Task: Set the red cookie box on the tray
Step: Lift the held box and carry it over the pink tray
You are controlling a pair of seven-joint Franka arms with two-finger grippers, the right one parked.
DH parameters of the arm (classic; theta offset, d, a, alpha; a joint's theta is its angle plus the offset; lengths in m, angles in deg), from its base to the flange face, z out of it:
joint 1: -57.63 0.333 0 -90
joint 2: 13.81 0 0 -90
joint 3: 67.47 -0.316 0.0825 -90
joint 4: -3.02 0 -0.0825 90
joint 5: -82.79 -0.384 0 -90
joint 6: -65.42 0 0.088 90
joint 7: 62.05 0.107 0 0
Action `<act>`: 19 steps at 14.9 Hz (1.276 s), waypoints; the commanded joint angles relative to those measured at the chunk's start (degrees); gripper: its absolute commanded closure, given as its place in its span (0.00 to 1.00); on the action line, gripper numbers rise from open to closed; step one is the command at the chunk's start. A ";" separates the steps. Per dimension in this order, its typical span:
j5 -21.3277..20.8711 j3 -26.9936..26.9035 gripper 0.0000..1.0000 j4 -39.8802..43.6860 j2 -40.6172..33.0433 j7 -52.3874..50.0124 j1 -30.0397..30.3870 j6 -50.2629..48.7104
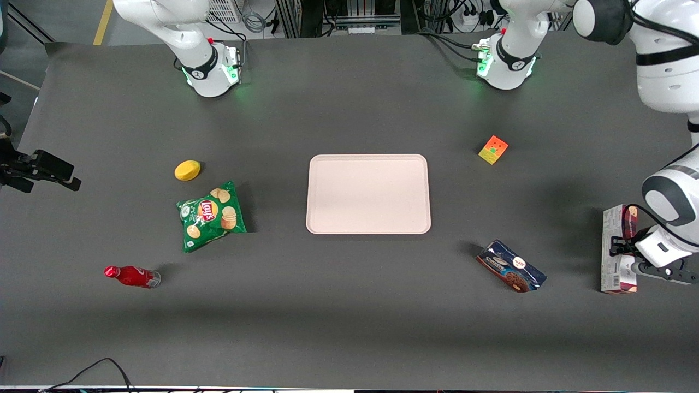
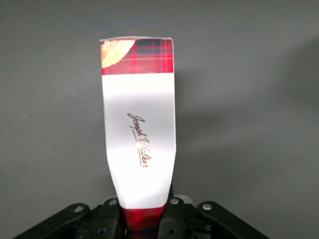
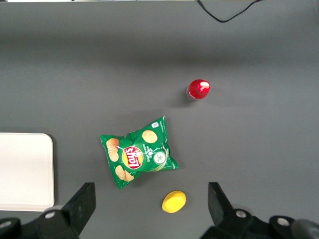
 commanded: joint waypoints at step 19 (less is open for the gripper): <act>-14.06 28.49 1.00 -2.60 -25.81 -70.34 -17.49 -21.52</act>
